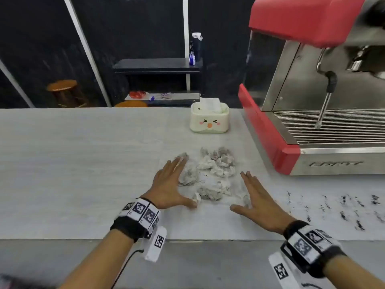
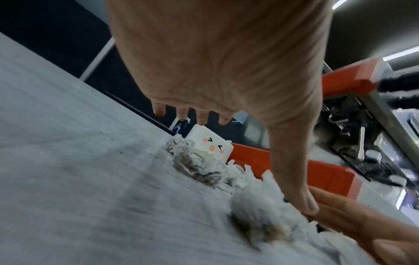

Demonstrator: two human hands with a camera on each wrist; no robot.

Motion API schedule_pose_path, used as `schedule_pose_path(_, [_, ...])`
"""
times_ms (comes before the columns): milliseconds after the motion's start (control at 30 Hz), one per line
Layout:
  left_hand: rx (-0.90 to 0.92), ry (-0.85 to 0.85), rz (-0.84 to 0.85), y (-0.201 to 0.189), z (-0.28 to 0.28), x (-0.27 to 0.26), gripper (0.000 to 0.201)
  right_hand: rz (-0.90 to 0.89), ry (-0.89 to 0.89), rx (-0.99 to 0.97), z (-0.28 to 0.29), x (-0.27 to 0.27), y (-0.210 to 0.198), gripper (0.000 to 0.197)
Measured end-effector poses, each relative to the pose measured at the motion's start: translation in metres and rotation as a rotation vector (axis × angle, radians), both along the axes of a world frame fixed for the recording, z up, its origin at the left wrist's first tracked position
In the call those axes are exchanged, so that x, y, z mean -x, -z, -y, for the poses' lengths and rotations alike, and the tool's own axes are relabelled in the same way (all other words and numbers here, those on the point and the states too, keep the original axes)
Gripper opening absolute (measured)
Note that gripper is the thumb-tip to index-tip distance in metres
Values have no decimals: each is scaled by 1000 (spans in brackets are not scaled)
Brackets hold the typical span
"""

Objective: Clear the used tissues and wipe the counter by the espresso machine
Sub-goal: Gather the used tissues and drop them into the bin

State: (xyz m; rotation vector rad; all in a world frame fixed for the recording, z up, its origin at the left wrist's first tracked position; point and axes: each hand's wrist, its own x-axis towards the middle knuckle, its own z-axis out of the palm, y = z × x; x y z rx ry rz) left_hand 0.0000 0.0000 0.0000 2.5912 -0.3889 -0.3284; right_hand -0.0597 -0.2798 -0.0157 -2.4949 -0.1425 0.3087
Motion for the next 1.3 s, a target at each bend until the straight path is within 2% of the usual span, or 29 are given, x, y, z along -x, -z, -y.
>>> schedule_pose_path(100, [-115,68,2,6,-3,-19,140,1,-72,93,-9,-10,8,104])
schedule_pose_path(267, [-157,133,-18,23,-6,-45,139,9,-117,128,-21,-26,20,105])
schedule_pose_path(533, [10,181,-116,29,9,-70,132,27,-97,82,-39,-62,15,113])
schedule_pose_path(633, [69,204,-134,25,17,-77,122,-10,-126,66,-42,-79,13,115])
schedule_pose_path(767, [39,272,-111,20,29,-81,109,-16,-169,39,-48,-91,14,110])
schedule_pose_path(1000, [13,268,-56,24,33,-92,101,47,-227,21,-49,-105,23,93])
schedule_pose_path(1167, [-6,283,-5,29,31,-104,73,191,-147,47,-41,-117,16,83])
schedule_pose_path(1300, [-3,320,-13,28,29,-110,67,258,-75,25,-33,-129,8,84])
